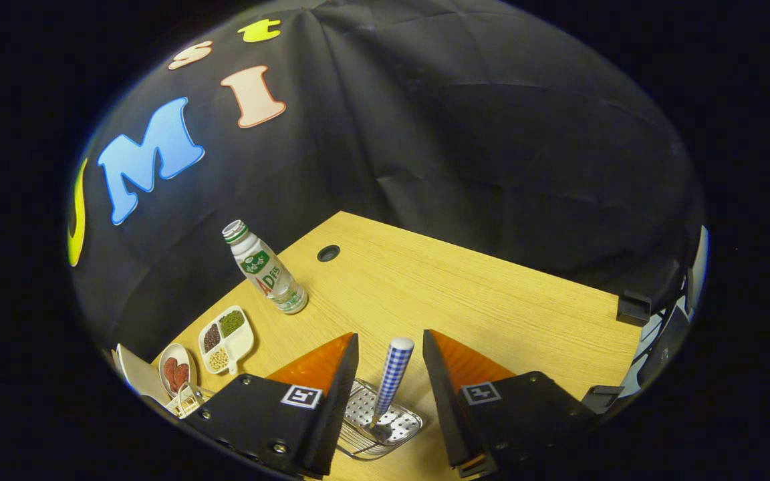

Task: Take the plate from the dish rack, then take the spoon from the basket and place it into the plate.

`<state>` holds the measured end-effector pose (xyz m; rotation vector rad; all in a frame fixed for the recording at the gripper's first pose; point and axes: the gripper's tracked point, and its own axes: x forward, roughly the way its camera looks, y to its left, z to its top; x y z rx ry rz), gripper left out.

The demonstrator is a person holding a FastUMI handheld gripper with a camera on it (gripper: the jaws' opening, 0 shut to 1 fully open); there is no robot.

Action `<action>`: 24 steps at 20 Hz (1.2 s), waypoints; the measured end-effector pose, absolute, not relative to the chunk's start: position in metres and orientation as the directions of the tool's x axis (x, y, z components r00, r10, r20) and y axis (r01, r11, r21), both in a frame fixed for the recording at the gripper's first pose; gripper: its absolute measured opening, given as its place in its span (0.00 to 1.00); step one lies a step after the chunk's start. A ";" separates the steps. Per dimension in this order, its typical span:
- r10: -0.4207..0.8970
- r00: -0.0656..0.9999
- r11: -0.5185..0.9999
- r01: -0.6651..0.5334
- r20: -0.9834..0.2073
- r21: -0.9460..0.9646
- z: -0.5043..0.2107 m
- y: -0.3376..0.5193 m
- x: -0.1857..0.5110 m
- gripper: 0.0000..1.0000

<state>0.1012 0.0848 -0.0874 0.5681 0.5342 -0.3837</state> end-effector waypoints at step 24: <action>-0.179 0.936 0.910 0.275 -0.304 0.309 0.059 0.120 0.049 0.12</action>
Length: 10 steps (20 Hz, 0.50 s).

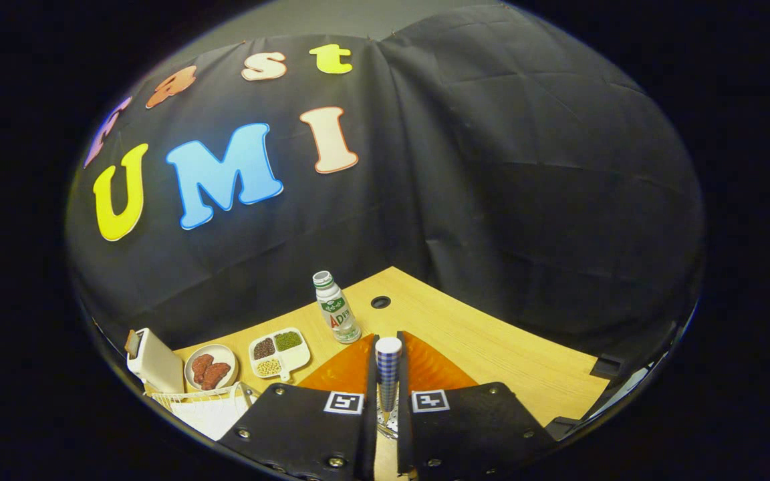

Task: Take the plate from the dish rack, then take the spoon from the basket and place it into the plate.

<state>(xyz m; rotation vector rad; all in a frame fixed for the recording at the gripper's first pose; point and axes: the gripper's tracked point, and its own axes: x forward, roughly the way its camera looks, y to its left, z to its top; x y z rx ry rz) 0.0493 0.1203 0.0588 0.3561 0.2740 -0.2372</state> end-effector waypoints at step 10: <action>0.030 0.963 0.984 0.020 -0.269 0.179 0.069 0.218 -0.039 0.12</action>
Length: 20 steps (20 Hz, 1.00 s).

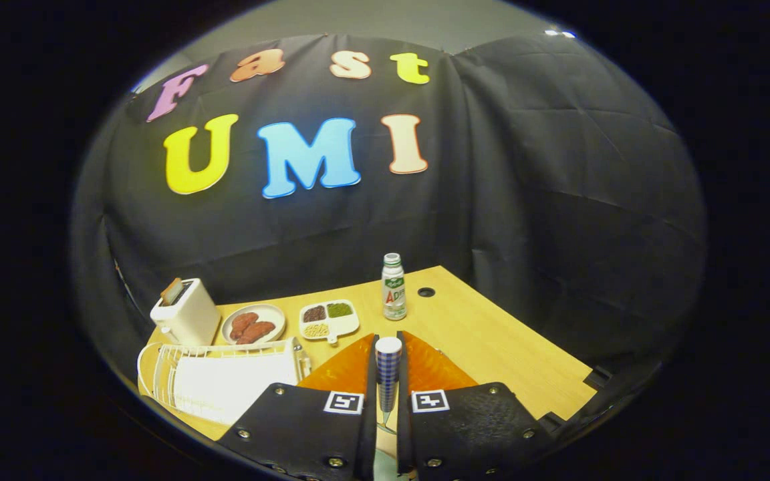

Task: Take the plate from the dish rack, then take the spoon from the basket and place it into the plate.

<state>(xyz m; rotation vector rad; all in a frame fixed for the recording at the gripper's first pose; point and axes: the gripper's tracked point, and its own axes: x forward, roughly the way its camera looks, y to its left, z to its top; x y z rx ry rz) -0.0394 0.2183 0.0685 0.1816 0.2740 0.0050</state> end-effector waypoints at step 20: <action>0.320 0.866 0.945 -0.262 -0.384 0.198 -0.037 0.319 -0.124 0.12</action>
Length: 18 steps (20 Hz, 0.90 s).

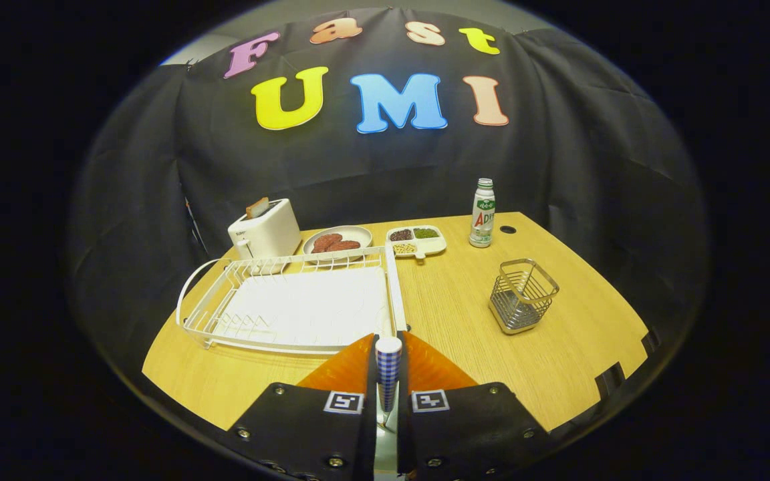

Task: Take the plate from the dish rack, then take the spoon from the basket and place it into the plate.

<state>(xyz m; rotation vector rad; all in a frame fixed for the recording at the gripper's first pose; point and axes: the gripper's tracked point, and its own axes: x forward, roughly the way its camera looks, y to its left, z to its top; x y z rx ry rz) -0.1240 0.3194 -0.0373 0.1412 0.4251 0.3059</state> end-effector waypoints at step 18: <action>0.295 0.879 0.948 -0.222 -0.375 0.227 -0.031 0.310 -0.114 0.42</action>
